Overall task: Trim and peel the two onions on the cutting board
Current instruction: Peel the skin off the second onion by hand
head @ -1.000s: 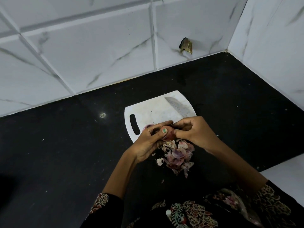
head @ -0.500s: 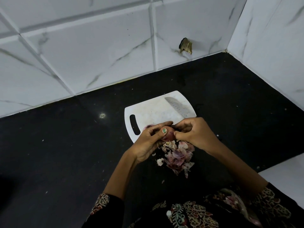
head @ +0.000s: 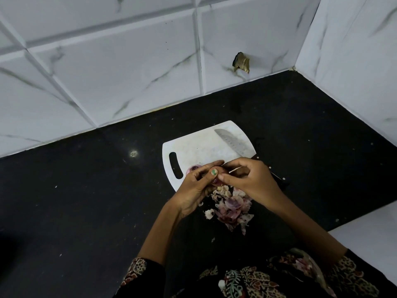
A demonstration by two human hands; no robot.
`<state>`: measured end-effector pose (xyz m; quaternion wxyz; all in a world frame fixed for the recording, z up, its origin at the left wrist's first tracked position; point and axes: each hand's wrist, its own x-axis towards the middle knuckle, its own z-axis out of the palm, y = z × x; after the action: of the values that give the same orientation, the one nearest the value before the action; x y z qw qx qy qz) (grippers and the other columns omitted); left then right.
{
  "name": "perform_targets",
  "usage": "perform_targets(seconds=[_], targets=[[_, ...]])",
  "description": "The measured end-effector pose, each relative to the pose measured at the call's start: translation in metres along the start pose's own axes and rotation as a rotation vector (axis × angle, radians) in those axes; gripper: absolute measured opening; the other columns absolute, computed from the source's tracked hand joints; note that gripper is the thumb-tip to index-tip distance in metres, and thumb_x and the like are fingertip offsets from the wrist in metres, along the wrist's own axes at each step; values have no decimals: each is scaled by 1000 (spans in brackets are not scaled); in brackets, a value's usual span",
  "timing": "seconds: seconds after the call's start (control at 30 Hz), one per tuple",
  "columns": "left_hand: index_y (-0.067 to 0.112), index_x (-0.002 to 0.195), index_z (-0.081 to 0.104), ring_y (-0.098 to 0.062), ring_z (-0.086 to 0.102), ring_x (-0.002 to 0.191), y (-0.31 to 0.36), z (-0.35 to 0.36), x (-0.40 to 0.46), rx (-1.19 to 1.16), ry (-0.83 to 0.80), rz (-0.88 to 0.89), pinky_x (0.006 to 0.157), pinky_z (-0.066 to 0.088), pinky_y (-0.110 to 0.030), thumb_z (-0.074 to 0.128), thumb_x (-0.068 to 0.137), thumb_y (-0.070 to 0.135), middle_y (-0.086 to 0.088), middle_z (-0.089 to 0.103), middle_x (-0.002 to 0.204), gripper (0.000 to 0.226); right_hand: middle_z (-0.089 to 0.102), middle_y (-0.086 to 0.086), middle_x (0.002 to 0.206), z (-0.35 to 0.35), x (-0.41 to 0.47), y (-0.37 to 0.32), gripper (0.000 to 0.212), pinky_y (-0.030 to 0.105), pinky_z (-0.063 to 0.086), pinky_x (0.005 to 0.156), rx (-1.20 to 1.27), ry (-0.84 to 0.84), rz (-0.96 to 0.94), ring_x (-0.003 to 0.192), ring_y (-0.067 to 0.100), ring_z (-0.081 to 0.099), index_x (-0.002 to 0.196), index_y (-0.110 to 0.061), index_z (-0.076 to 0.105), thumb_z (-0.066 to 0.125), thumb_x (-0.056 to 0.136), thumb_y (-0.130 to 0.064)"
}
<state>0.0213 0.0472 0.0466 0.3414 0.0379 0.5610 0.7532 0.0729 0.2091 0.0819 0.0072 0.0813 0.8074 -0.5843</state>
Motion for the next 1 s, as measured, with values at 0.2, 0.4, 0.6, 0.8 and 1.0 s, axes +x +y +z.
perform_targets(seconds=[0.2, 0.4, 0.6, 0.8, 1.0], targets=[[9, 120, 61, -15, 67, 101, 0, 4, 0, -19, 9, 64, 80, 54, -22, 60, 79, 27, -5, 71, 108, 44, 72, 8, 74, -3, 7, 3, 9, 30, 58, 67, 142, 39, 119, 65, 14, 68, 80, -8, 71, 72, 76, 0], [5, 106, 67, -21, 67, 99, 1, 9, 2, 65, 79, 135, 87, 55, -30, 71, 64, 65, -4, 72, 109, 74, 72, 4, 79, 5, 5, 4, 7, 29, 58, 70, 53, 130, 60, 72, 16, 70, 83, -13, 71, 69, 79, -8], [7, 134, 50, -19, 58, 120, -1, 13, 1, 64, 25, 64, 102, 47, -32, 28, 99, 42, -9, 63, 127, 54, 71, 3, 93, 4, 5, -4, 21, 31, 59, 72, 140, -26, 74, 78, 19, 72, 96, -10, 68, 75, 79, -20], [10, 126, 55, -35, 54, 109, 3, 19, 3, 47, 57, 58, 101, 42, -48, 24, 105, 21, -18, 54, 96, 38, 68, 19, 94, 4, 6, 2, 18, 37, 60, 72, 357, -42, 231, 82, 27, 72, 89, 2, 63, 75, 77, -5], [13, 120, 57, -31, 45, 89, 6, 24, 1, 118, 94, 75, 81, 47, -38, 27, 101, 9, -6, 47, 75, 36, 67, 10, 70, 6, 8, 4, 11, 33, 57, 65, 285, 13, 214, 66, 22, 65, 75, -3, 65, 73, 73, 4]])
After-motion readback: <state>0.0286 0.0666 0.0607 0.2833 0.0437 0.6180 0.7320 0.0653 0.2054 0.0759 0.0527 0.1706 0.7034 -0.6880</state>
